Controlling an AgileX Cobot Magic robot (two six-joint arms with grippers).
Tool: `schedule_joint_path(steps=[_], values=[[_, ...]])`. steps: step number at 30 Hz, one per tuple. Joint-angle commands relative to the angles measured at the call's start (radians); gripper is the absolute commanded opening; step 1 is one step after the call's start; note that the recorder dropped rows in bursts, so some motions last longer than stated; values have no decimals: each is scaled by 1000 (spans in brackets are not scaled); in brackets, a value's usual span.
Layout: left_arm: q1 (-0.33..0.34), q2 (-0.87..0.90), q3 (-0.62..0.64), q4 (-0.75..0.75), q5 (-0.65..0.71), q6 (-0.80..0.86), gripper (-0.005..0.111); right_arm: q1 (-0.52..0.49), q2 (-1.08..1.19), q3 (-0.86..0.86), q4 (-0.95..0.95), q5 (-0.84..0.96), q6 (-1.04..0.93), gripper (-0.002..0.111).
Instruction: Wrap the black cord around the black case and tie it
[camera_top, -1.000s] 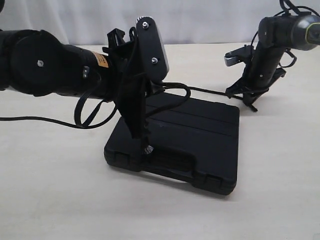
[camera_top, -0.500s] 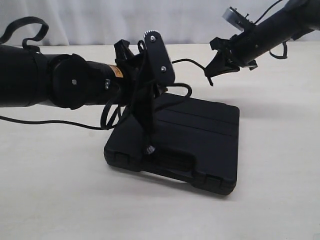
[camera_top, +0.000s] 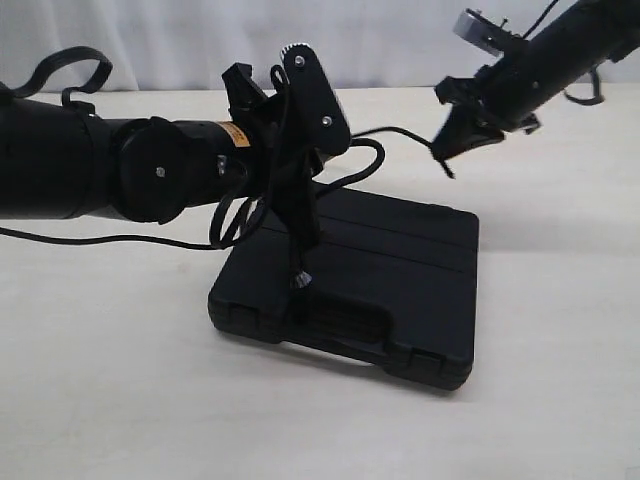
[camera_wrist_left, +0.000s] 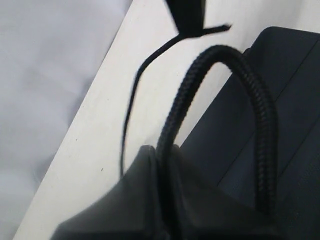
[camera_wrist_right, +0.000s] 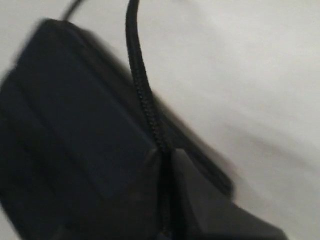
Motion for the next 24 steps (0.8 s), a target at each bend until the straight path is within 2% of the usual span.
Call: schedule_joint_path(steps=[1, 4, 13, 17, 24], values=[[2, 0, -1, -12, -15, -11, 0, -11, -98, 28, -410, -59, 229, 4], [2, 0, -1, -12, -15, -11, 0, -9, -161, 66, -597, -83, 348, 4], [2, 0, -1, -11, 19, -11, 0, -5, -286, 207, -876, 10, 487, 4], [2, 0, 1, 0, 81, -11, 0, -5, -296, 297, -964, 10, 533, 4], [2, 0, 1, -4, 121, -11, 0, -5, -296, 454, -982, 10, 539, 4]])
